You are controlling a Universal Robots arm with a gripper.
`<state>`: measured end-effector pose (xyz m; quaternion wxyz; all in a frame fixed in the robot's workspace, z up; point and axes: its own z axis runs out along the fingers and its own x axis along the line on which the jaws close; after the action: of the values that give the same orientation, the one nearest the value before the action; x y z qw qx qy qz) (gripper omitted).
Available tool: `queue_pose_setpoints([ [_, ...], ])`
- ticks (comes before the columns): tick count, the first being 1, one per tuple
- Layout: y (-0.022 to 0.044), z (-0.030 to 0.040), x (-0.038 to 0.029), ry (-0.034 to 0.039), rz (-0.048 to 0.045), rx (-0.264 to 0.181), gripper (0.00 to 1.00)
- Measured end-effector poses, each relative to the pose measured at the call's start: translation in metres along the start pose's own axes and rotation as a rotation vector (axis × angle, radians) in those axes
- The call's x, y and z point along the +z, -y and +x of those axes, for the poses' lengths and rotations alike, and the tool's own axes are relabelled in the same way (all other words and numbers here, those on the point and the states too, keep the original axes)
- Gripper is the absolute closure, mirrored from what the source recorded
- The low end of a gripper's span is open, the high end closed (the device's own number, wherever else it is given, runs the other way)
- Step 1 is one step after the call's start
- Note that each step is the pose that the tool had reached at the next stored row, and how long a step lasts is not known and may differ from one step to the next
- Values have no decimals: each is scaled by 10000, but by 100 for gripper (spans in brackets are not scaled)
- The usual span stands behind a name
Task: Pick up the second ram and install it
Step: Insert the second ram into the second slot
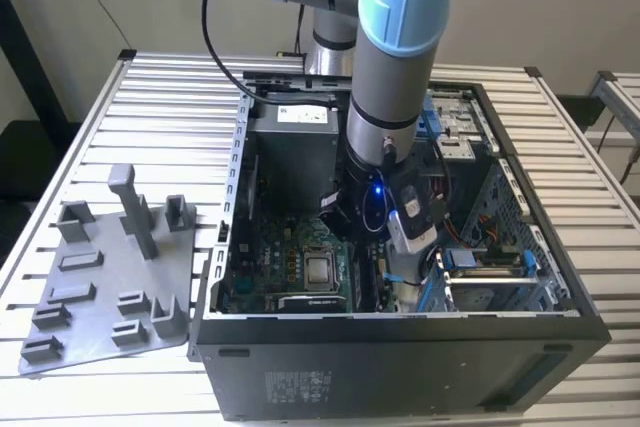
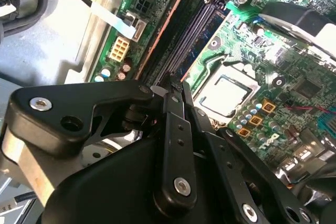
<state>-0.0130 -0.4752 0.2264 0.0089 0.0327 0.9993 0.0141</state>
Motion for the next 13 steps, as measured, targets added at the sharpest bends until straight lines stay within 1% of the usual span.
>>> queue_pose_setpoints([
  [13, -4, -14, 4, -2, 2, -70, 86],
])
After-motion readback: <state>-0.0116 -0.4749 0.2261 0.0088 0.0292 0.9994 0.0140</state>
